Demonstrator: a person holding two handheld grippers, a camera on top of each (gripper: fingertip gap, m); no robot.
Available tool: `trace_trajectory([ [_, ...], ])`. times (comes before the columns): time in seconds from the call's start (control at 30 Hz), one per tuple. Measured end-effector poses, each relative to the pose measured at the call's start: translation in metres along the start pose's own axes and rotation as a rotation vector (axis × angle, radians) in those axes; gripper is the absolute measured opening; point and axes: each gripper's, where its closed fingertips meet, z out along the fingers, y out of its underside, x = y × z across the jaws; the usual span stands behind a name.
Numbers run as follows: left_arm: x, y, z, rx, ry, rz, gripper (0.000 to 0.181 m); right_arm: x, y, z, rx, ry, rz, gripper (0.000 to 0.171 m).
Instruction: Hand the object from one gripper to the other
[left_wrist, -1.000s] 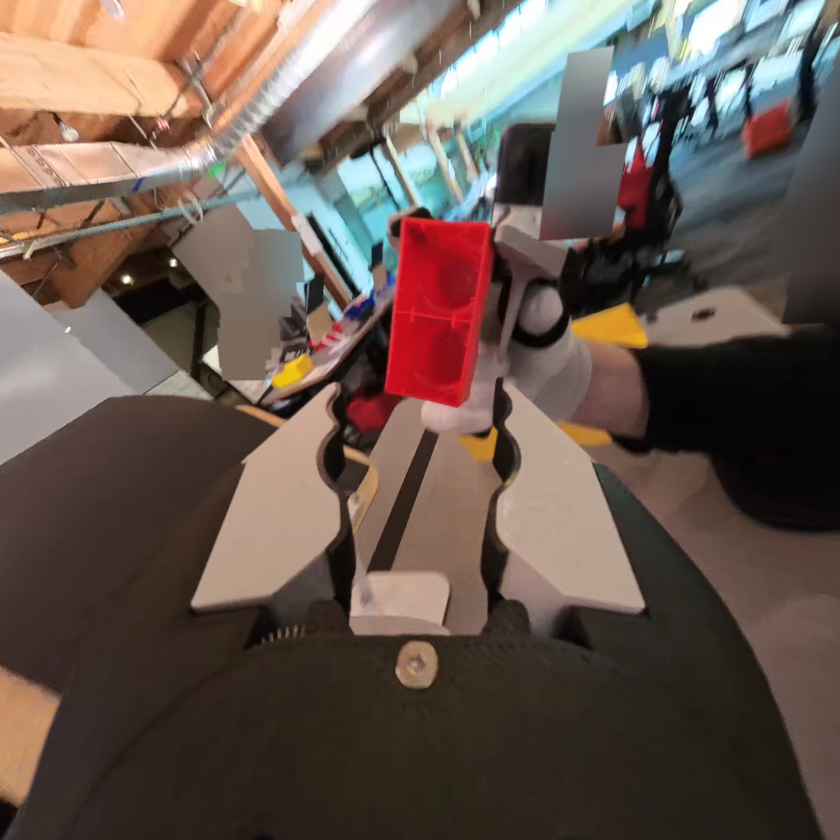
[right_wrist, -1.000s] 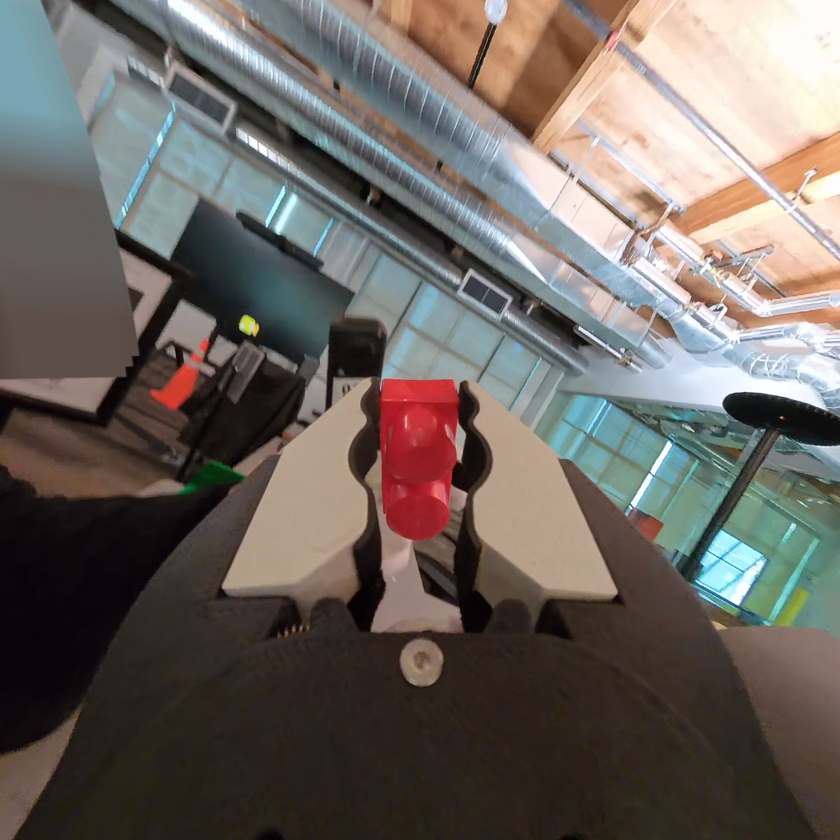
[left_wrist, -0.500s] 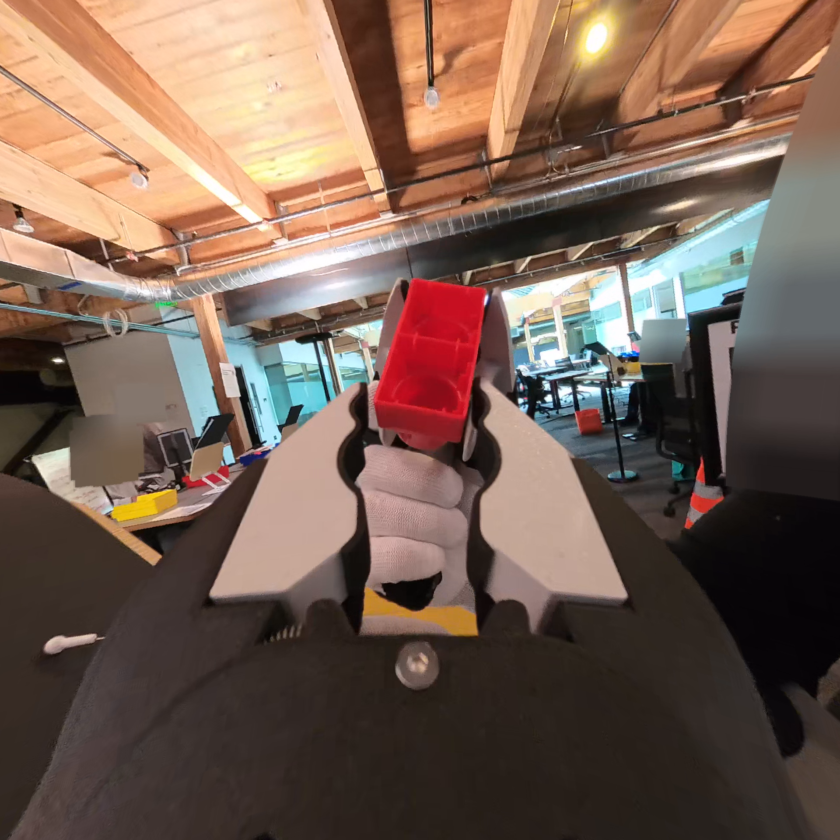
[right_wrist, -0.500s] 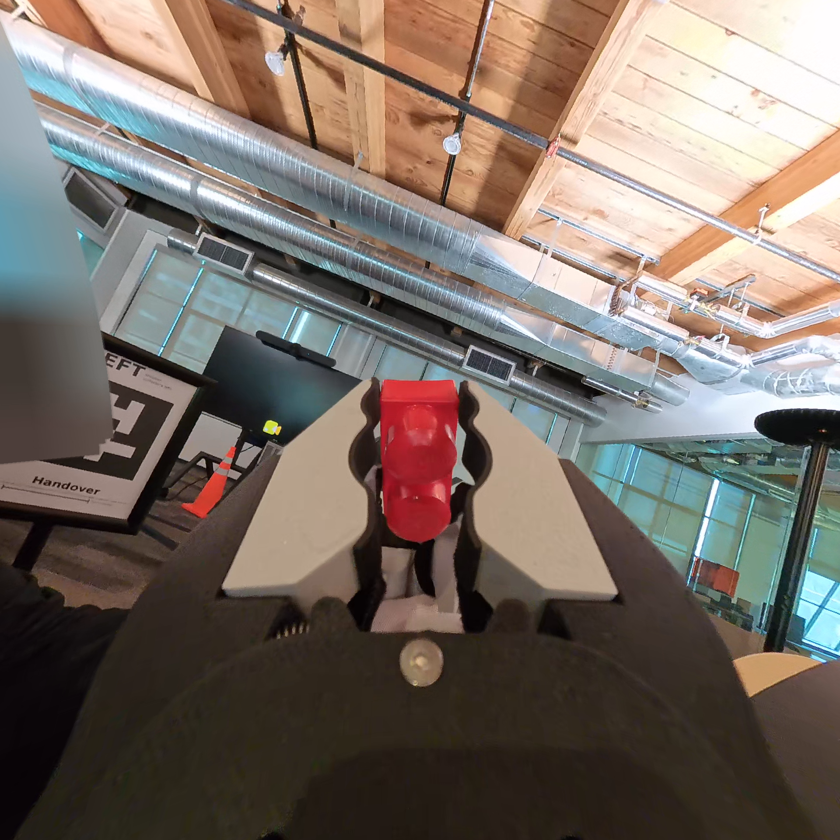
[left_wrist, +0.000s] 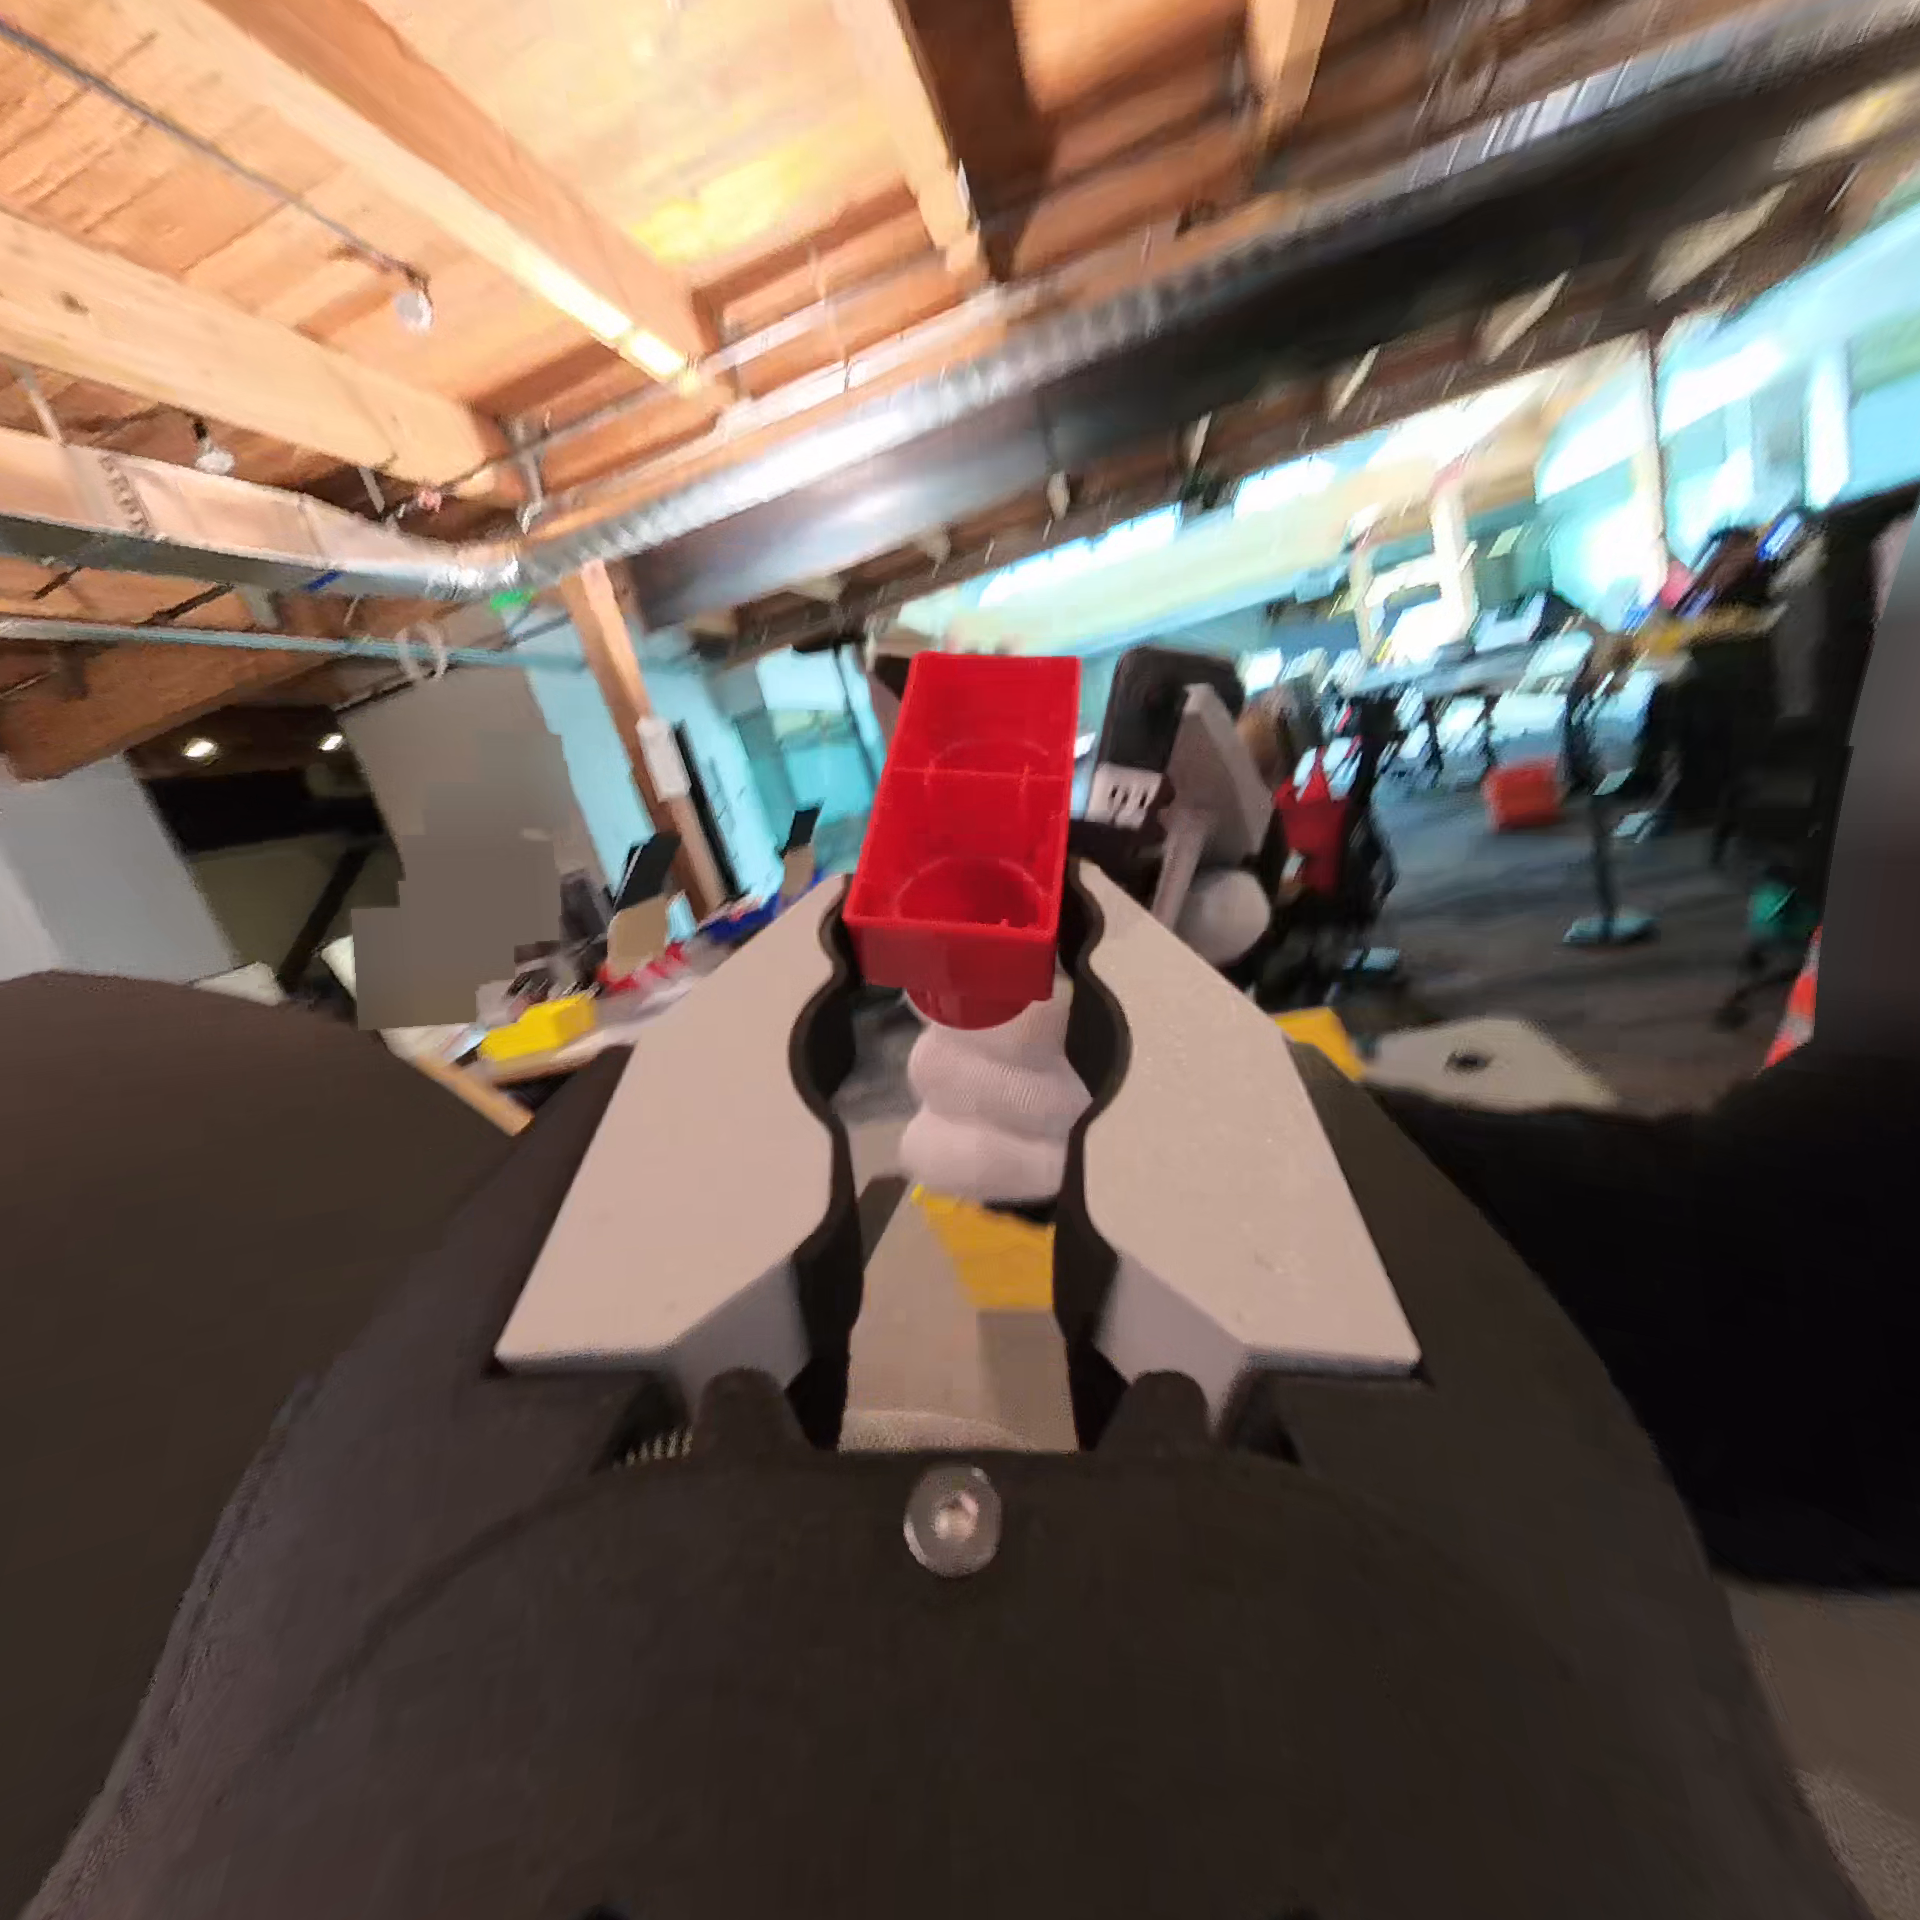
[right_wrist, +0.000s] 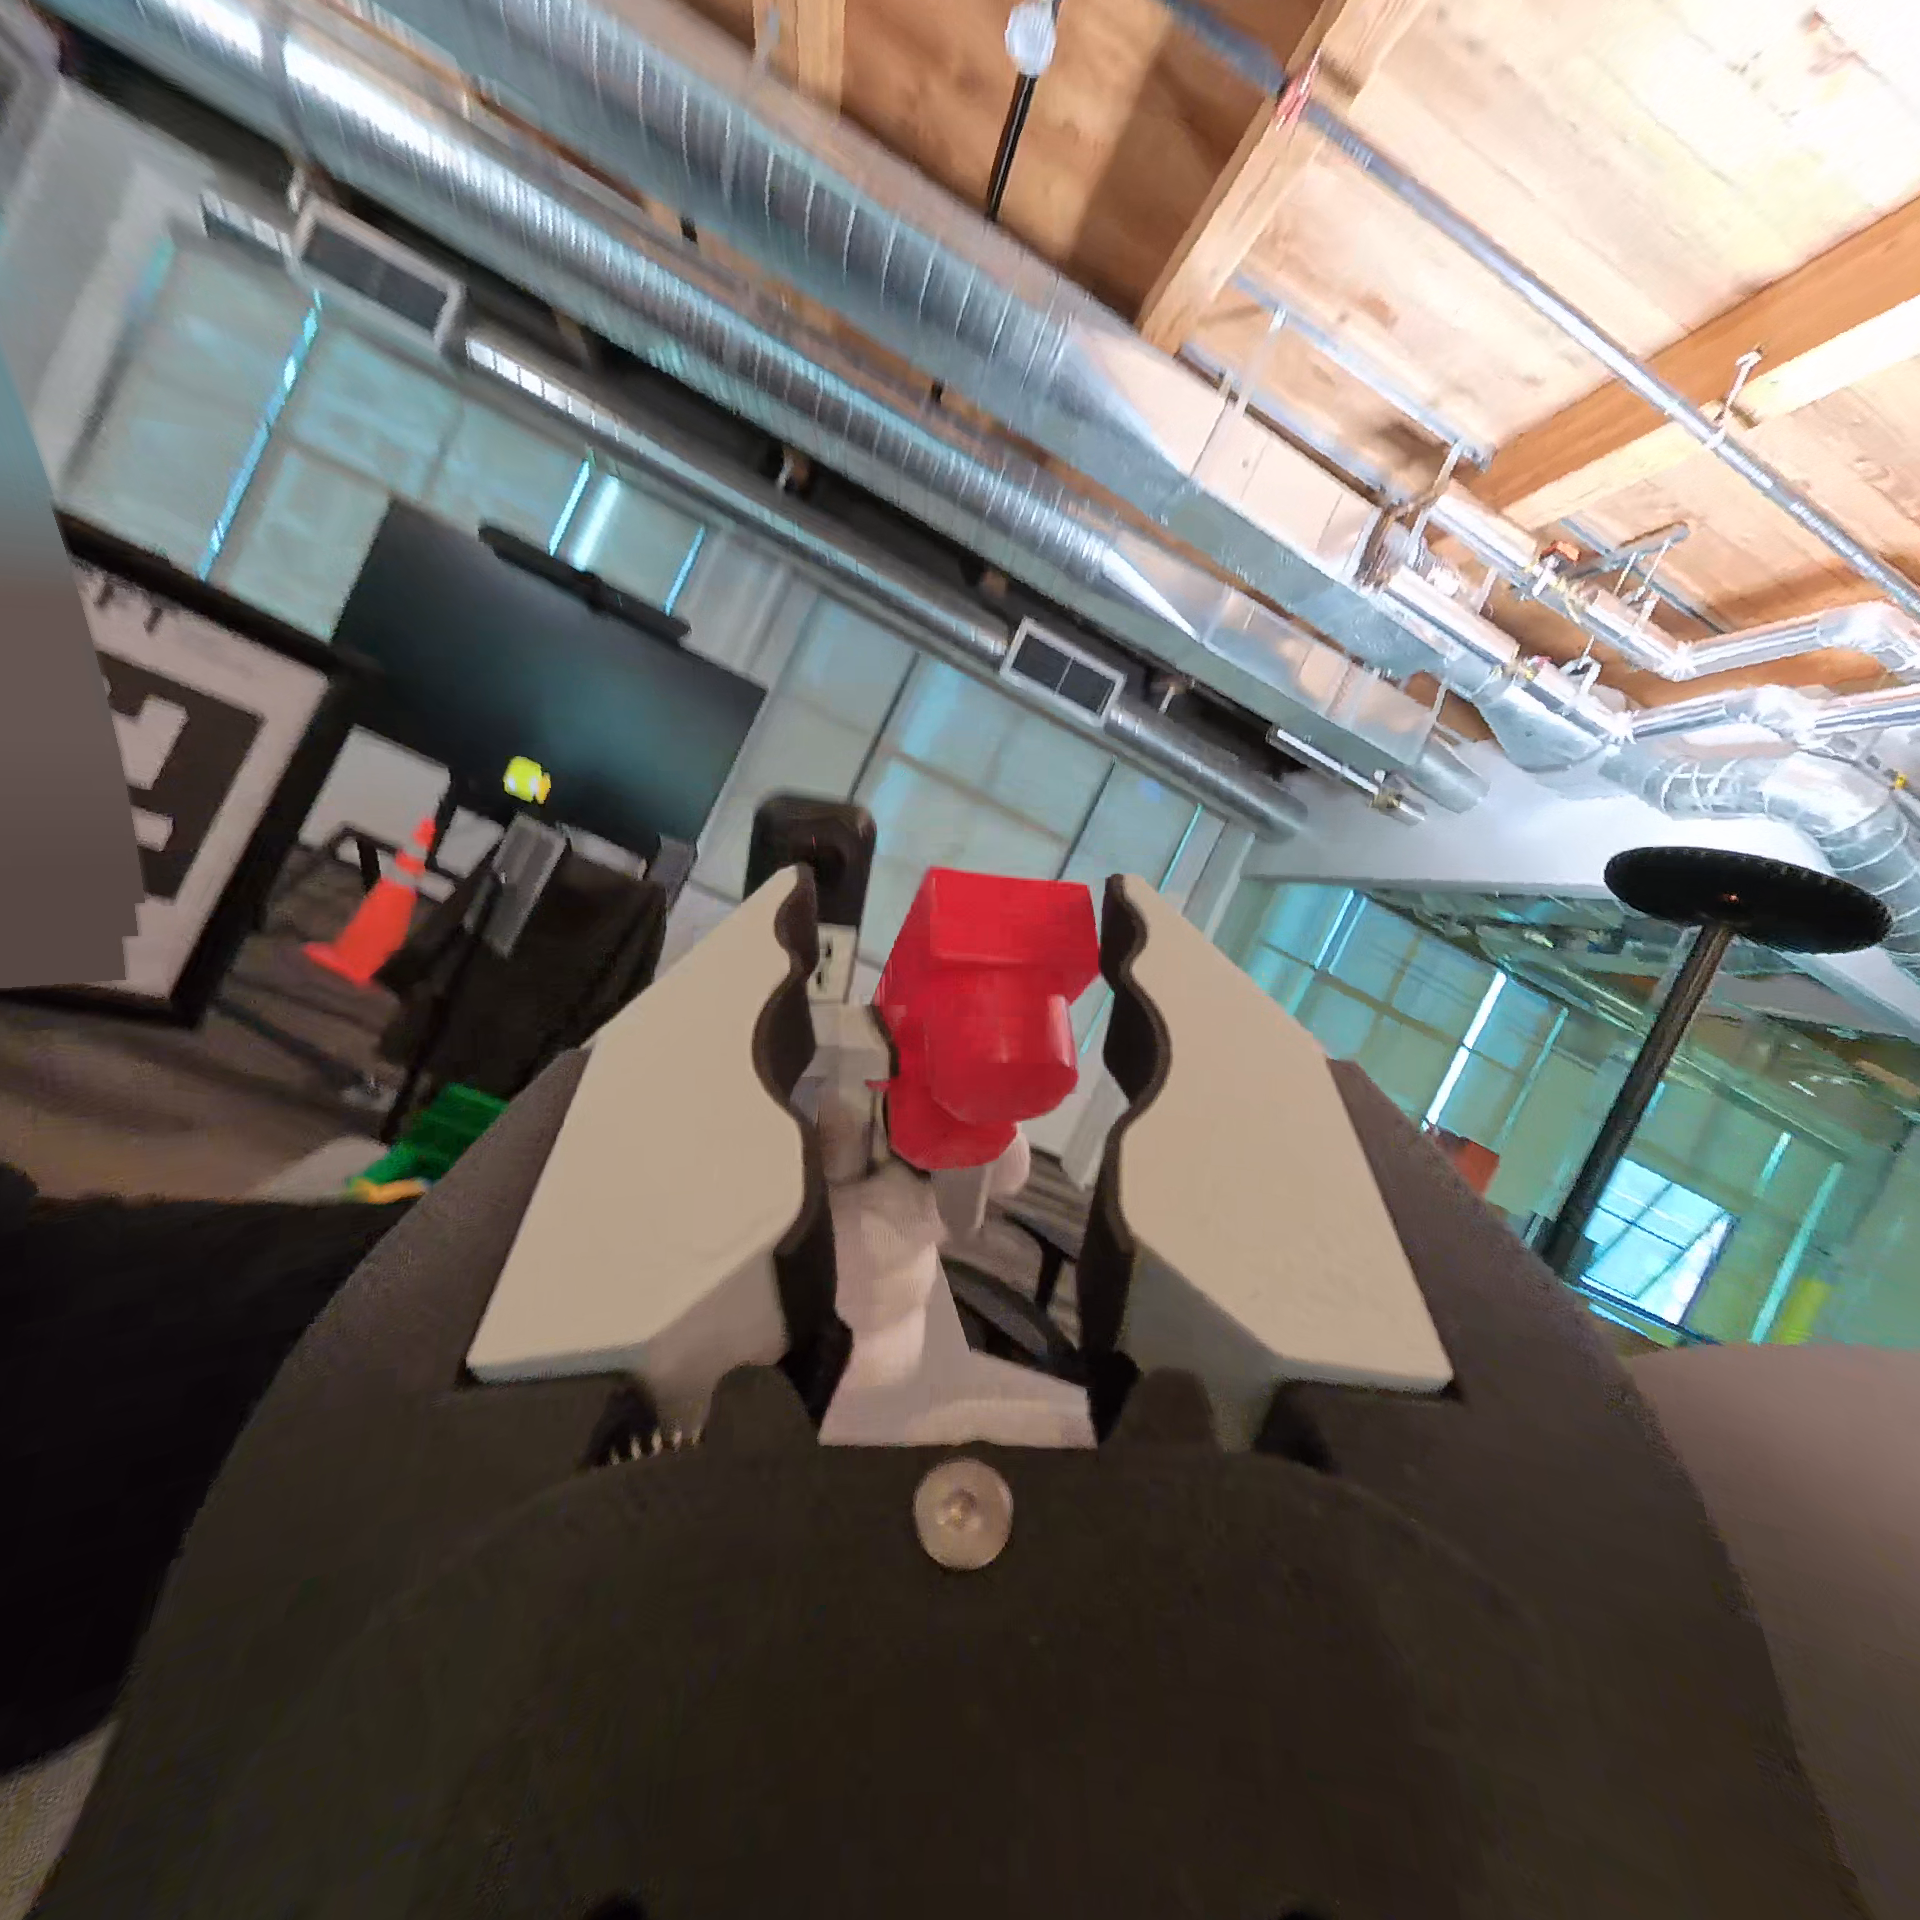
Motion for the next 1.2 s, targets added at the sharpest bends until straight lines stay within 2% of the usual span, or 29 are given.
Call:
trace_trajectory([
  [0.13, -0.012, 0.008, -0.017, -0.252, -0.105, 0.180, 0.036, -0.001, 0.013, -0.008, -0.211, -0.013, -0.151, 0.051],
  [0.3, -0.027, 0.033, -0.051, -0.674, -0.246, 0.451, 0.036, -0.005, 0.054, -0.017, -0.599, -0.020, -0.432, 0.054],
  [0.37, -0.027, 0.041, -0.060, -0.808, -0.274, 0.540, 0.036, -0.008, 0.068, -0.017, -0.691, -0.030, -0.494, 0.054],
  [0.57, -0.017, 0.057, -0.065, -1.002, -0.252, 0.686, 0.036, -0.013, 0.100, -0.016, -0.833, -0.058, -0.579, 0.051],
  [0.67, -0.014, 0.065, -0.066, -1.054, -0.228, 0.729, 0.036, -0.012, 0.105, -0.019, -0.856, -0.062, -0.581, 0.048],
  [0.97, -0.007, 0.071, -0.060, -1.074, -0.185, 0.782, 0.036, -0.015, 0.122, -0.031, -0.956, -0.113, -0.590, 0.040],
  [1.2, -0.007, 0.070, -0.057, -1.064, -0.190, 0.794, 0.036, -0.014, 0.127, -0.031, -0.965, -0.115, -0.595, 0.034],
])
